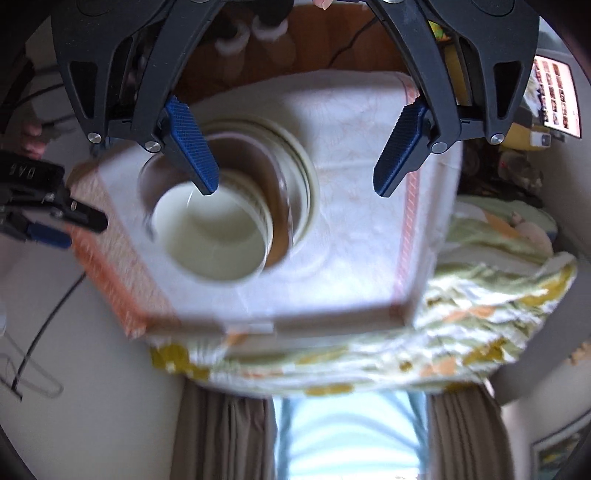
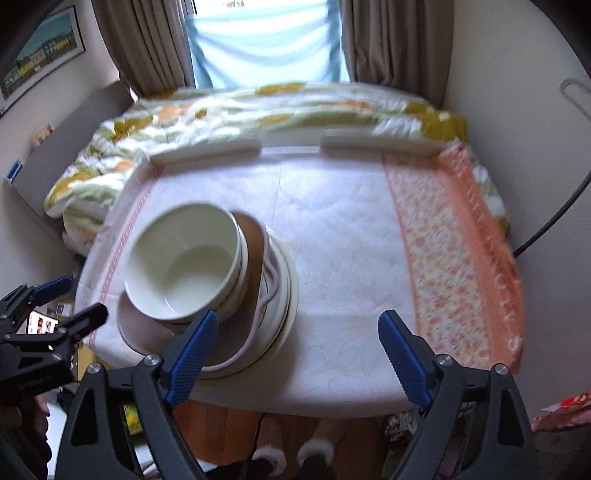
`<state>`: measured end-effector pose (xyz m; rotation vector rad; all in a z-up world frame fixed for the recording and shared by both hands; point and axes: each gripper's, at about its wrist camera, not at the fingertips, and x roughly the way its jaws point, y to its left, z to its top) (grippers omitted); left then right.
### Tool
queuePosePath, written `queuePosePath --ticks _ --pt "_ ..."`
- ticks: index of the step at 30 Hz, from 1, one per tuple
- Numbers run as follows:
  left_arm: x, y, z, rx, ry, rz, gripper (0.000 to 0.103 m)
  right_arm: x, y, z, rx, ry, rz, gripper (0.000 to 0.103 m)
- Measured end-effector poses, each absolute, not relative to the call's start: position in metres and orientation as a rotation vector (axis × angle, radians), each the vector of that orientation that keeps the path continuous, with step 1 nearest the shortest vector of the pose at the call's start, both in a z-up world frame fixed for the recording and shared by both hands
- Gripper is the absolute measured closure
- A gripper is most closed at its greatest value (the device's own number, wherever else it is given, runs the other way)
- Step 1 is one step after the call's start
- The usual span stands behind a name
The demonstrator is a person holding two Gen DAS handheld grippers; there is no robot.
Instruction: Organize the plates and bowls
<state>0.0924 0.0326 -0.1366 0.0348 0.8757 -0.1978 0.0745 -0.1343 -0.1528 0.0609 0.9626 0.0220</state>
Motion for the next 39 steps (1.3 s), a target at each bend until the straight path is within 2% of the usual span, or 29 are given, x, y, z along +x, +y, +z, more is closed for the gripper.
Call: queuePosePath --ticks 3,7,15,24,25,26,39 --pt "0.070 0.034 -0.091 -0.020 0.725 -0.161 0.000 0.056 -0.139 -0.115 0.064 0.847 0.020 0.017" --pt "0.046 0.026 -0.041 -0.022 0.582 -0.107 0.000 0.033 -0.147 -0.067 0.040 0.720 -0.011 0.017" --pt "0.020 0.005 0.006 0.006 0.468 -0.074 0.000 -0.006 -0.159 -0.001 0.017 0.521 -0.063 0.017" --pt "0.005 -0.009 0.024 0.000 0.381 -0.095 0.000 -0.021 -0.165 0.013 0.001 0.429 -0.079 0.016" --pt "0.004 -0.009 0.024 -0.001 0.378 -0.096 0.000 -0.022 -0.166 0.013 0.001 0.427 -0.078 0.015" --pt "0.004 -0.010 0.024 0.000 0.375 -0.099 0.000 -0.022 -0.165 0.013 0.000 0.427 -0.079 0.000" --pt "0.008 -0.015 0.026 0.024 0.363 -0.083 0.000 -0.018 -0.170 0.020 0.028 0.395 -0.083 0.000"
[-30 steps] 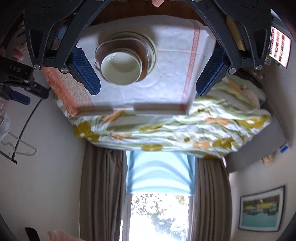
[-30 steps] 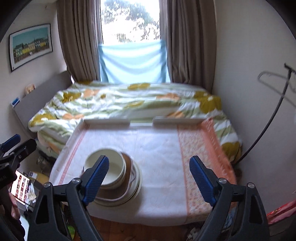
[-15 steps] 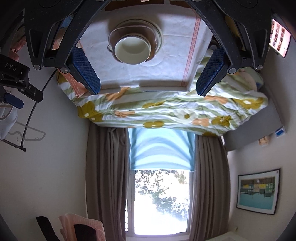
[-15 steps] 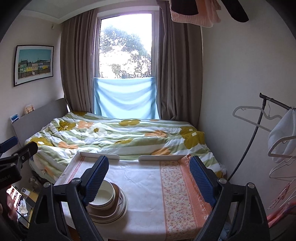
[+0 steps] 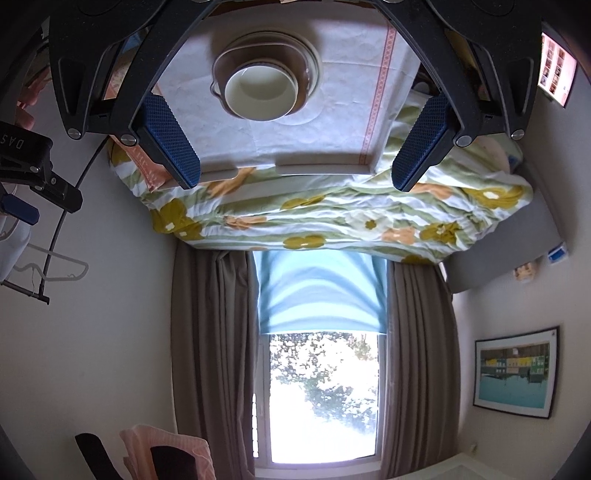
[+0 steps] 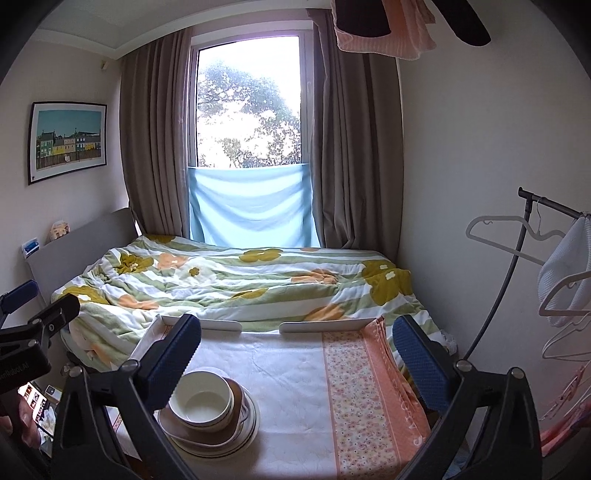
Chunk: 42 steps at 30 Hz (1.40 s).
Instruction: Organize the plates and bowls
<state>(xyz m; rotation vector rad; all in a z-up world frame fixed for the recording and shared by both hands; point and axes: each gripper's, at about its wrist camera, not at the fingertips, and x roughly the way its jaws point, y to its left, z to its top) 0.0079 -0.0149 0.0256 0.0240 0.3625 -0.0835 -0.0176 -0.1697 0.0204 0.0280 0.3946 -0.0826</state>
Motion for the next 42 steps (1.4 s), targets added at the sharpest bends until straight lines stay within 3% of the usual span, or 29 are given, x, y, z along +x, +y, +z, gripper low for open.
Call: queuePosePath --ticks 42 --pt "0.0067 -0.0185 0.0267 0.052 0.355 -0.065 0.000 -0.0119 -0.1710 0.0202 0.039 0.392 -0.082 0.000"
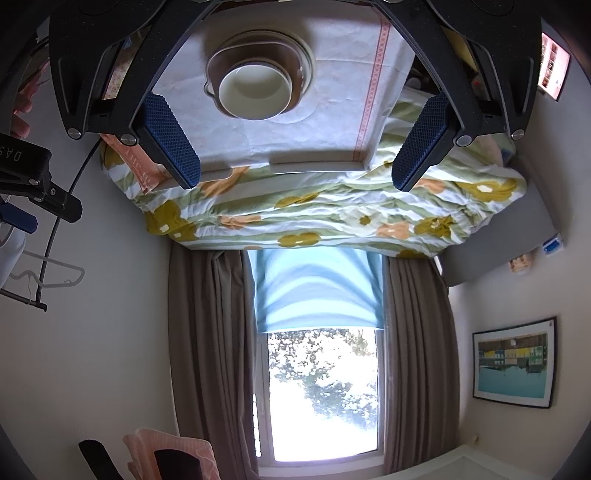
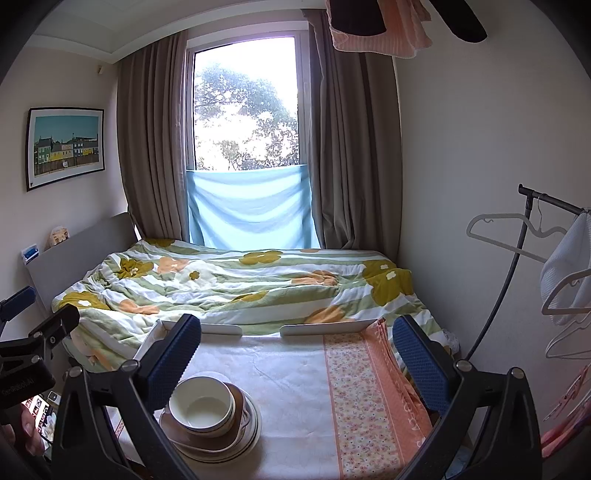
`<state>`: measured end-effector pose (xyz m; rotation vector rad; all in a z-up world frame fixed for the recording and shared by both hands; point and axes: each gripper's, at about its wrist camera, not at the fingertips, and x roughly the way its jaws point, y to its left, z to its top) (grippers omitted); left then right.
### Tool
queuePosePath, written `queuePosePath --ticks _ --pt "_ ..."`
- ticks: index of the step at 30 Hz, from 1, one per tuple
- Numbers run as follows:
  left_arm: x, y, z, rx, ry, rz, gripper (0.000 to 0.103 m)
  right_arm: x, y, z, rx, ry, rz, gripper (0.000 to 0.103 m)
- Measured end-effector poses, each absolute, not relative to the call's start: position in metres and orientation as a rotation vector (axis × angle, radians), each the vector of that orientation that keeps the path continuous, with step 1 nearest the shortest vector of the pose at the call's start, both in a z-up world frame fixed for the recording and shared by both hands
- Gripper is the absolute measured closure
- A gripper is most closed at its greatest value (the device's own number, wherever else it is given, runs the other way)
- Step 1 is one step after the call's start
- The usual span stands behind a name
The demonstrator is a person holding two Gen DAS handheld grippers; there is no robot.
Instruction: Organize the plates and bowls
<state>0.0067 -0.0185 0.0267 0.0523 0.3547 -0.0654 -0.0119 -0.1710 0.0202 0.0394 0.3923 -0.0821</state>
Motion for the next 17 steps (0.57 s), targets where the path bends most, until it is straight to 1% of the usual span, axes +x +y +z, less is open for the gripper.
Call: queuePosePath --ticks 17 --pt "0.011 -0.006 0.022 0.068 0.324 -0.063 0.000 -0.009 -0.165 0.019 0.045 0.396 -0.089 0.000"
